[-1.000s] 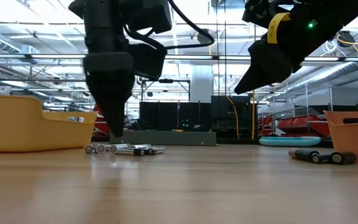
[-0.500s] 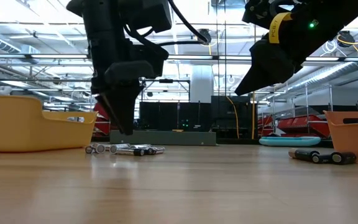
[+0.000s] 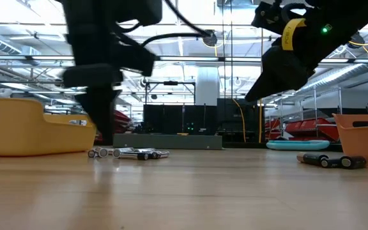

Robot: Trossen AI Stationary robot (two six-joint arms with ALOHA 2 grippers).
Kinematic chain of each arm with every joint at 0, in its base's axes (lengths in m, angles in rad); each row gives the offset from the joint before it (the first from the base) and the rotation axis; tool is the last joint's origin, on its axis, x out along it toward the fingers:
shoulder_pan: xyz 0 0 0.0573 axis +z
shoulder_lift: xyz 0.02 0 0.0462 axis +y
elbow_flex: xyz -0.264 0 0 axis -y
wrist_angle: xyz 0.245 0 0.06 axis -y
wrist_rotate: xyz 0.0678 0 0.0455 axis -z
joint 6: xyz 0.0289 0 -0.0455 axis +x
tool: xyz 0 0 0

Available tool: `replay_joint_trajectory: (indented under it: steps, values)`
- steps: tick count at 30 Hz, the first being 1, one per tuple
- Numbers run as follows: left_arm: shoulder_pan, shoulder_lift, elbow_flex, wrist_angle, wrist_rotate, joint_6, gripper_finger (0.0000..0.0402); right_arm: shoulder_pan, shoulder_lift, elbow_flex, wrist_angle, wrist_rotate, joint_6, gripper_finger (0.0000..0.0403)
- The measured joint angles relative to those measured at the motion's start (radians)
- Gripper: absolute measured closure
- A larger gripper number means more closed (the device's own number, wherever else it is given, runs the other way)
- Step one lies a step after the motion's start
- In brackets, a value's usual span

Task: Sort batteries
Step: Put the silver battery into the yellow bin

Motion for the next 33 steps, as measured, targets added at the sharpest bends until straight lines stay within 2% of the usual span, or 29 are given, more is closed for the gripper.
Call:
replay_joint_trajectory:
  steps: [5, 12, 17, 24, 33]
  values:
    - [-0.014, 0.0, -0.019, -0.046, 0.003, 0.002, 0.0243, 0.0, 0.0, -0.007, 0.006, -0.002, 0.011, 0.0296]
    - [-0.053, 0.0, -0.046, -0.044, 0.002, 0.157, 0.0244, 0.0, 0.0, -0.007, 0.011, -0.002, 0.01, 0.0296]
    - [-0.061, 0.0, -0.07, -0.033, 0.013, 0.269, 0.0266, 0.0, 0.0, -0.007, 0.012, -0.002, 0.009, 0.0296]
    - [-0.046, 0.0, -0.078, -0.021, 0.024, 0.292, 0.0286, 0.0, 0.0, -0.007, 0.013, -0.002, 0.008, 0.0296]
    - [-0.04, 0.015, -0.078, 0.019, 0.03, 0.434, 0.0286, 0.0, 0.0, -0.007, 0.017, -0.002, 0.008, 0.0296]
